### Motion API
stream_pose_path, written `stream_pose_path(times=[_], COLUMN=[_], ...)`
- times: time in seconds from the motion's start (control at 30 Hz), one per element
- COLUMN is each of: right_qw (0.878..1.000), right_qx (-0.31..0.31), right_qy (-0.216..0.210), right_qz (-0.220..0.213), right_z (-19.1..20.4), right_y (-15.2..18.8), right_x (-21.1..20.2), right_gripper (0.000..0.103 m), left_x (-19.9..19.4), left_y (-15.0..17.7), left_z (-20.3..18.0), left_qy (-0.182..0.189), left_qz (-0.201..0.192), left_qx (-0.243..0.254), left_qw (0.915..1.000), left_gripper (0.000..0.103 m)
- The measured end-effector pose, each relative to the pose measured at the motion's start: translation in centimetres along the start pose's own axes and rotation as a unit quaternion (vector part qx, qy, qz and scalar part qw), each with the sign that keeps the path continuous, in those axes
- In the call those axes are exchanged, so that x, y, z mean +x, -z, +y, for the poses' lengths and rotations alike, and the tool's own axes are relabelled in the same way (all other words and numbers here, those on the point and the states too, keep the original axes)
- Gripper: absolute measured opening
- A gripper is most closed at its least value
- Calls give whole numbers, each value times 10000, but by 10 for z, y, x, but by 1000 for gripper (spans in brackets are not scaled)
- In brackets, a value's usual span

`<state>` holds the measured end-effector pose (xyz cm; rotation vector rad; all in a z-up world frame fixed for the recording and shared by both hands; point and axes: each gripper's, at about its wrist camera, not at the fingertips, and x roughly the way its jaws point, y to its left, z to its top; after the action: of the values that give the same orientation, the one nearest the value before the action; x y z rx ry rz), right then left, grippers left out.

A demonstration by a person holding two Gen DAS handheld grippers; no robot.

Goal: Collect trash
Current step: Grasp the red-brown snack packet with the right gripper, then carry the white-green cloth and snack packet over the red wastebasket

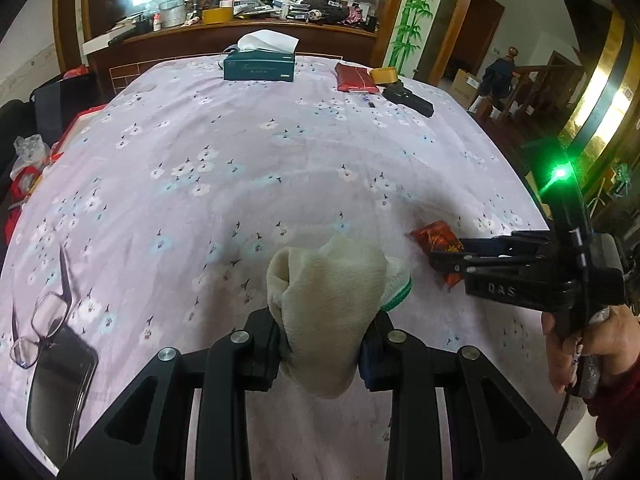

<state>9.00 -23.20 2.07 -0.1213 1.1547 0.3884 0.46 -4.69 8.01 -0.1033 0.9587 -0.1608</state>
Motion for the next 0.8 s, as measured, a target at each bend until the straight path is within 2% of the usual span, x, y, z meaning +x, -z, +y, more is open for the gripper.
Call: stream_pose_path(times=[0.03,0.2,0.33,0.53,0.8], right_qw=[10000,9991,9950,9823,9648], right_qx=[6,422,943,1630,2272], right_qy=[39,-9,-49,251,526], right_qz=[30,-6,-327,-888,-1217], right_z=[1,-4,-13,-23,-42], right_y=[0,13,34,83,136], right_x=[1,-7,-38,-97,-143], right_gripper=[39,35,35,36,36], left_x=[0,-1,-4,-11,-20], left_y=[1,3,2,4,10], left_z=[0,-14,-34,-77,-128], left_qy=[-11,-30,33,236,634], left_qz=[-4,-105,-266,-422,-435], left_qx=[-1,51,154,533,1081], left_qw=[10000,9999,9995,9974,9912], left_gripper=[28,28,28,28,29])
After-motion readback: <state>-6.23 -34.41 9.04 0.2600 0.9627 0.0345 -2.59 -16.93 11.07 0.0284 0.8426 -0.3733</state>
